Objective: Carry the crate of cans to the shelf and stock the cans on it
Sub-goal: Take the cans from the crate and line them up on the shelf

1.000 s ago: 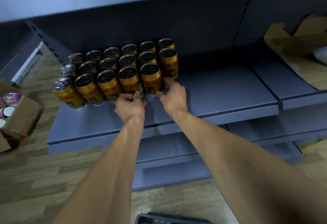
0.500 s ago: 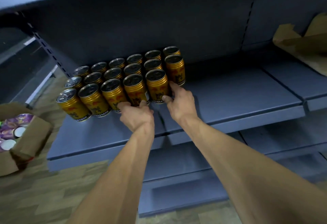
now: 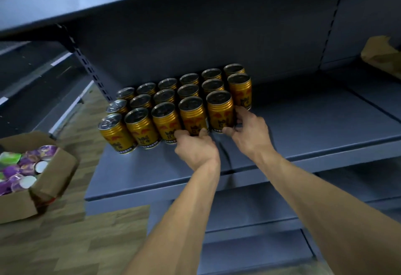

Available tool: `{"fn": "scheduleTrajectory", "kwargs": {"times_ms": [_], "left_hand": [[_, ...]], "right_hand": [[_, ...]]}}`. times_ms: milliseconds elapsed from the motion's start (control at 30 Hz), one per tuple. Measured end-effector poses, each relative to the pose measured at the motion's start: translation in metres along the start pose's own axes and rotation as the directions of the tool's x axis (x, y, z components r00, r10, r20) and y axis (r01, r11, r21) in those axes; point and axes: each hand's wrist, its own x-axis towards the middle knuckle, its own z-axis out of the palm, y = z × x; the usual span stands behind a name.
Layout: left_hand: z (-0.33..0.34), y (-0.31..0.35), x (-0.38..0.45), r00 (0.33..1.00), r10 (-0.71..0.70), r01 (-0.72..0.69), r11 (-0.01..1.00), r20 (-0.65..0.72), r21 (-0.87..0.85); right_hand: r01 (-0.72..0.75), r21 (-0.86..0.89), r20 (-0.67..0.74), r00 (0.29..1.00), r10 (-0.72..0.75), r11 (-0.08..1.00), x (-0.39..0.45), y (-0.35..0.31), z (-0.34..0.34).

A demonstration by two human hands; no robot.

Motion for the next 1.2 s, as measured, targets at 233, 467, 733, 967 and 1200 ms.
{"fn": "scheduleTrajectory", "kwargs": {"times_ms": [233,467,733,967,1200], "left_hand": [[-0.006,0.003,0.007,0.996,-0.092,0.092,0.996,-0.001,0.005],[-0.004,0.01,0.007,0.995,-0.098,0.098,0.995,-0.014,-0.014],[-0.004,0.006,0.003,0.998,-0.055,0.055,0.998,0.006,-0.014],[-0.058,-0.013,-0.029,0.575,0.75,-0.787,0.398,0.327,0.472],[-0.127,-0.038,0.005,0.741,0.61,-0.575,0.358,0.281,0.736]], "right_hand": [[0.005,-0.106,0.007,1.0,-0.004,0.994,-0.003,-0.004,0.009],[0.035,-0.165,0.029,0.999,-0.031,0.986,0.0,-0.005,0.008],[0.078,-0.135,0.036,0.997,-0.074,0.988,-0.002,-0.004,0.005],[0.152,-0.425,-0.282,0.915,-0.29,0.893,-0.06,-0.011,0.004],[-0.061,-0.59,-0.15,0.988,-0.035,0.805,-0.068,0.006,-0.028]]}}
